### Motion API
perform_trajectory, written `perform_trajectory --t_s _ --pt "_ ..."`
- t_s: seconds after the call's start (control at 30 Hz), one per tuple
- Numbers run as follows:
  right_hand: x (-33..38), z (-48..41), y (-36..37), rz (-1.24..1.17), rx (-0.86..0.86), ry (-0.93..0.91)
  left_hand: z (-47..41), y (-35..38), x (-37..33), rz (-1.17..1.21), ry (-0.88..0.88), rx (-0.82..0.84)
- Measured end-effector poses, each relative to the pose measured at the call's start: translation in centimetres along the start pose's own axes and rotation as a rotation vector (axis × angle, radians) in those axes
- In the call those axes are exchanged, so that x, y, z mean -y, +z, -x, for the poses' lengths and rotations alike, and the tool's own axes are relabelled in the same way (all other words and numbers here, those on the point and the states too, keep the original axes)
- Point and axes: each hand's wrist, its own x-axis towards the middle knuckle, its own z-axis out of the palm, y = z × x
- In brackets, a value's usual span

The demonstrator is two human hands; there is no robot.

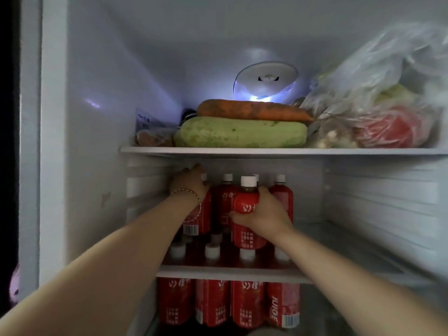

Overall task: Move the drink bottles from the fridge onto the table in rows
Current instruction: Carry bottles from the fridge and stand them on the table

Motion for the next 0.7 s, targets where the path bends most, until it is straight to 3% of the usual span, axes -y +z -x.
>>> perform_trajectory --t_s 0.27,0.4,0.53,0.7 --pt "-1.2 1.9 -3.5 0.088 -0.081 -0.090 6.9 -2.6 -2.7 -0.384 0.307 -0.086" --pt "-1.3 2.9 -3.9 0.231 -0.094 -0.205 9.9 -4.4 -2.9 -0.250 0.513 -0.313" --pt "-0.9 3.9 -3.3 0.299 -0.068 -0.376 10.7 -5.7 -2.7 -0.097 0.853 -0.446" --pt "0.6 4.4 -2.6 0.256 -0.204 -0.482 10.2 -6.0 -3.1 -0.158 0.828 -0.367"
